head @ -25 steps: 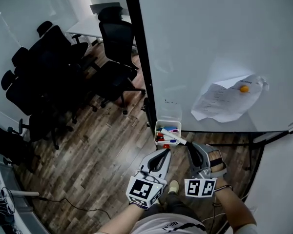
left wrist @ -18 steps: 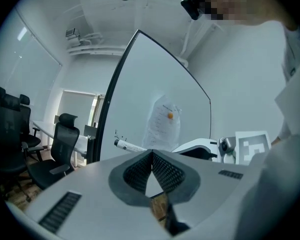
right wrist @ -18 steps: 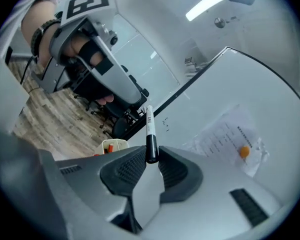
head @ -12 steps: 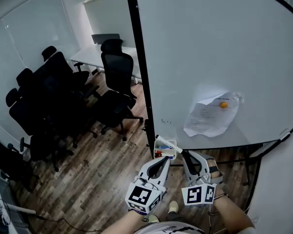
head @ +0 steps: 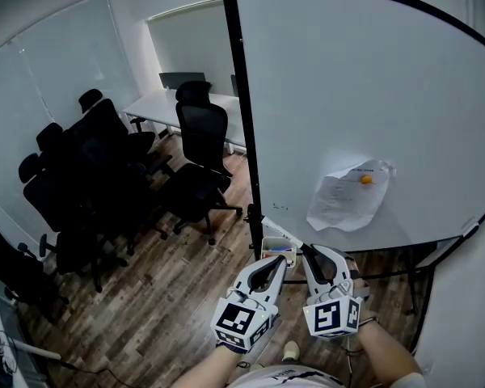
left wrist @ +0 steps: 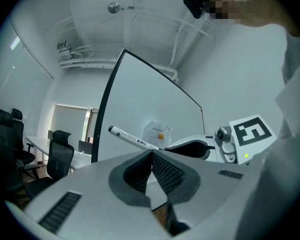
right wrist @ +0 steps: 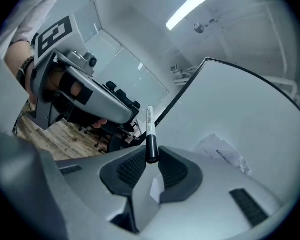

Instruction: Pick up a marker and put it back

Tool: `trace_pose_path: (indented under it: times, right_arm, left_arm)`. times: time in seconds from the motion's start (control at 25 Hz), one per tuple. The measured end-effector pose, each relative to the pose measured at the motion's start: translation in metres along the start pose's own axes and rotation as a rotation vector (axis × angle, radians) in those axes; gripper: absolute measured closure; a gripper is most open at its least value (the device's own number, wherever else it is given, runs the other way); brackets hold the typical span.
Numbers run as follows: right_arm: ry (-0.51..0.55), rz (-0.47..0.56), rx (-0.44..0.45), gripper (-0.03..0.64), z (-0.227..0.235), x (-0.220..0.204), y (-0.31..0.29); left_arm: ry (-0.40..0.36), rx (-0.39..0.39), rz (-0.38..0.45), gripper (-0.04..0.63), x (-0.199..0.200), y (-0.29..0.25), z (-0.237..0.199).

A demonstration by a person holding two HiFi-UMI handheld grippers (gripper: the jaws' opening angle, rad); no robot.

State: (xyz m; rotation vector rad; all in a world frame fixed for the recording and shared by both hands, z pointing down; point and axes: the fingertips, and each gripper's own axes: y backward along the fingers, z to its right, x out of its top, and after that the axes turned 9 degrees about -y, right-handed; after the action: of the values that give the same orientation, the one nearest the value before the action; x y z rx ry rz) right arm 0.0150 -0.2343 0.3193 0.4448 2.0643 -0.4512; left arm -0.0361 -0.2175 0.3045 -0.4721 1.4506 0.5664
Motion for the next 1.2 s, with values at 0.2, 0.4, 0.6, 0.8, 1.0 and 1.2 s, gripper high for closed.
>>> trace_pose_path:
  times: [0.2, 0.4, 0.6, 0.8, 1.0, 1.2]
  right_arm:
    - [-0.02, 0.023, 0.005, 0.534, -0.003, 0.016, 0.004]
    - [-0.021, 0.02, 0.011, 0.534, -0.007, 0.016, 0.006]
    - [-0.022, 0.014, 0.005, 0.534, -0.005, 0.014, 0.007]
    - [-0.024, 0.008, 0.008, 0.534, -0.006, 0.011, 0.008]
    - [-0.023, 0.005, 0.01, 0.534, -0.009, 0.01, 0.008]
    - [-0.004, 0.0, 0.027, 0.534, -0.006, -0.003, 0.002]
  left_arm:
    - [0.003, 0.013, 0.026, 0.583, 0.011, 0.009, -0.003]
    - [-0.031, 0.008, 0.028, 0.584, 0.014, 0.012, 0.003]
    - [0.016, 0.03, 0.049, 0.584, 0.016, 0.013, -0.003]
    - [0.018, 0.053, 0.046, 0.584, 0.013, 0.013, -0.005]
    - [0.016, 0.063, 0.043, 0.584, 0.011, 0.016, -0.007]
    - [0.019, 0.082, 0.043, 0.584, 0.003, 0.017, -0.015]
